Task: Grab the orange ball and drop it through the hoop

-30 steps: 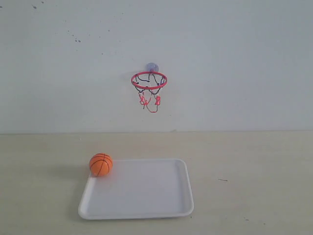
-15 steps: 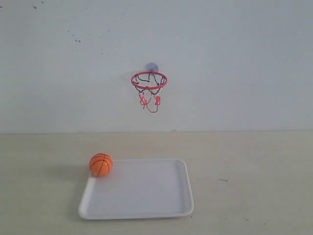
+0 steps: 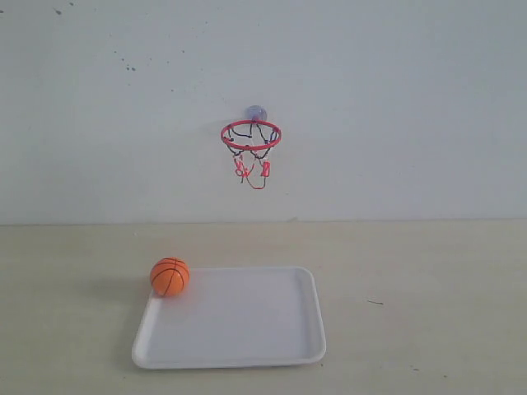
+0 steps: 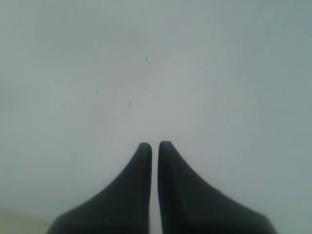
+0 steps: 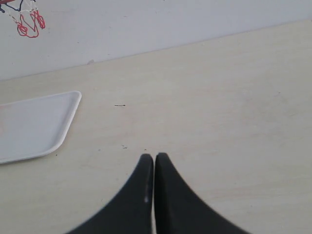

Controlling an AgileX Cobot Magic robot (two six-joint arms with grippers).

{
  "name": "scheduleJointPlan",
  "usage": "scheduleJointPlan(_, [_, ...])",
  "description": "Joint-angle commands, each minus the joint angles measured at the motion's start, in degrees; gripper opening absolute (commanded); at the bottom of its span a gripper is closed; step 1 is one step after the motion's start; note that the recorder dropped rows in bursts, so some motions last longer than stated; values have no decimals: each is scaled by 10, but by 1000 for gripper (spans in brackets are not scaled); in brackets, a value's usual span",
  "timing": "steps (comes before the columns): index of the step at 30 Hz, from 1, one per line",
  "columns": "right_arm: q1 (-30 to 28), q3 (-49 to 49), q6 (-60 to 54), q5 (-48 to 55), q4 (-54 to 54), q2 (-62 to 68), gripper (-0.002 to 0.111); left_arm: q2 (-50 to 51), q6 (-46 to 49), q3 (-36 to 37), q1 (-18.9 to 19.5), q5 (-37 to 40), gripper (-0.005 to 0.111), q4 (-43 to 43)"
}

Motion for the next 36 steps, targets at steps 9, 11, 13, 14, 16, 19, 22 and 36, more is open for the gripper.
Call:
scheduleJointPlan(9, [-2, -1, -5, -6, -5, -3, 0, 479, 236, -304, -1, 320, 4, -56])
scheduleJointPlan(11, [-2, -1, -5, -6, -5, -3, 0, 541, 303, -349, -1, 350, 4, -114])
scheduleJointPlan(13, [-2, -1, -5, -6, -5, -3, 0, 609, 389, -400, -1, 382, 4, -179])
scheduleJointPlan(14, [-2, -1, -5, -6, -5, -3, 0, 643, 427, -425, -1, 393, 4, -204])
scheduleJointPlan(16, [-2, -1, -5, -6, -5, -3, 0, 707, 481, -473, -1, 413, 4, -257])
scheduleJointPlan(19, [-2, -1, -5, -6, -5, -3, 0, 792, 492, -536, -4, 439, 4, -272])
scheduleJointPlan(22, [-2, -1, -5, -6, -5, -3, 0, 867, 498, -606, -14, 492, 8, -250])
scheduleJointPlan(36, [-2, -1, -5, -6, -5, -3, 0, 1048, 413, -774, -131, 555, 81, -18])
